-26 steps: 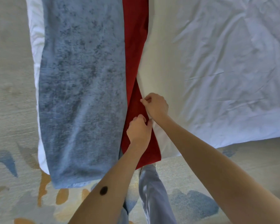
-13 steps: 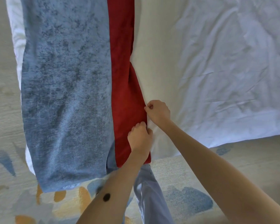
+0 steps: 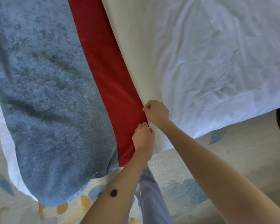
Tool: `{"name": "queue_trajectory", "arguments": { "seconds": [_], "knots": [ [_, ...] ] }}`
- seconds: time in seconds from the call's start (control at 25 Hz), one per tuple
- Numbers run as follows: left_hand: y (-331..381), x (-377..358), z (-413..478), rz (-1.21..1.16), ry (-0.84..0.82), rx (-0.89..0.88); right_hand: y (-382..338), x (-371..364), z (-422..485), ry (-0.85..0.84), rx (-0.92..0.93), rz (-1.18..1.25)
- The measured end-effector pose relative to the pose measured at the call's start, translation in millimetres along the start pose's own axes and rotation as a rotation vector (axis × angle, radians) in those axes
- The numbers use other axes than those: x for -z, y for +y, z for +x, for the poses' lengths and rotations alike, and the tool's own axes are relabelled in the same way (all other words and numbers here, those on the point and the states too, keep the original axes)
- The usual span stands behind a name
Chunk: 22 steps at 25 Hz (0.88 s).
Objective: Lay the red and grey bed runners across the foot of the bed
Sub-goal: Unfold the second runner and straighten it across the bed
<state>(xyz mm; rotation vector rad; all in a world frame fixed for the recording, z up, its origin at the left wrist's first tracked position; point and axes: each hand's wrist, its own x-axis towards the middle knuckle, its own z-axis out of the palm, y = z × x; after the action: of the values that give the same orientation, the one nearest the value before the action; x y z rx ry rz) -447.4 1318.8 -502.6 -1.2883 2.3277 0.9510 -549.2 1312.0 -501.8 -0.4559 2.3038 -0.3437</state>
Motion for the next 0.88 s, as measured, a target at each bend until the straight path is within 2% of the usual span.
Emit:
{"name": "queue_trajectory", "arguments": {
  "seconds": [0.2, 0.28, 0.44, 0.52, 0.72, 0.88],
  "knots": [
    [-12.5, 4.3, -9.5, -0.043, -0.037, -0.005, 12.9, -16.1, -17.9, 0.016, 0.006, 0.037],
    [-30.8, 13.8, -19.0, -0.059, 0.002, -0.006, 12.5, -22.5, -29.7, 0.040, 0.029, 0.011],
    [-85.9, 36.8, -41.5, -0.105, 0.098, 0.069, -4.5, -37.4, -53.5, 0.275, 0.106, -0.091],
    [-122.9, 50.7, -51.8, -0.135, 0.142, 0.146, -22.8, -48.1, -64.0, 0.331, 0.160, -0.067],
    [-222.5, 84.9, -73.5, -0.278, 0.362, 0.435, -58.1, -91.1, -87.6, 0.203, 0.283, -0.083],
    [-302.9, 101.1, -99.7, -0.318, 0.579, 0.619, -46.4, -131.9, -114.7, 0.139, 0.274, -0.133]
  ]
}}
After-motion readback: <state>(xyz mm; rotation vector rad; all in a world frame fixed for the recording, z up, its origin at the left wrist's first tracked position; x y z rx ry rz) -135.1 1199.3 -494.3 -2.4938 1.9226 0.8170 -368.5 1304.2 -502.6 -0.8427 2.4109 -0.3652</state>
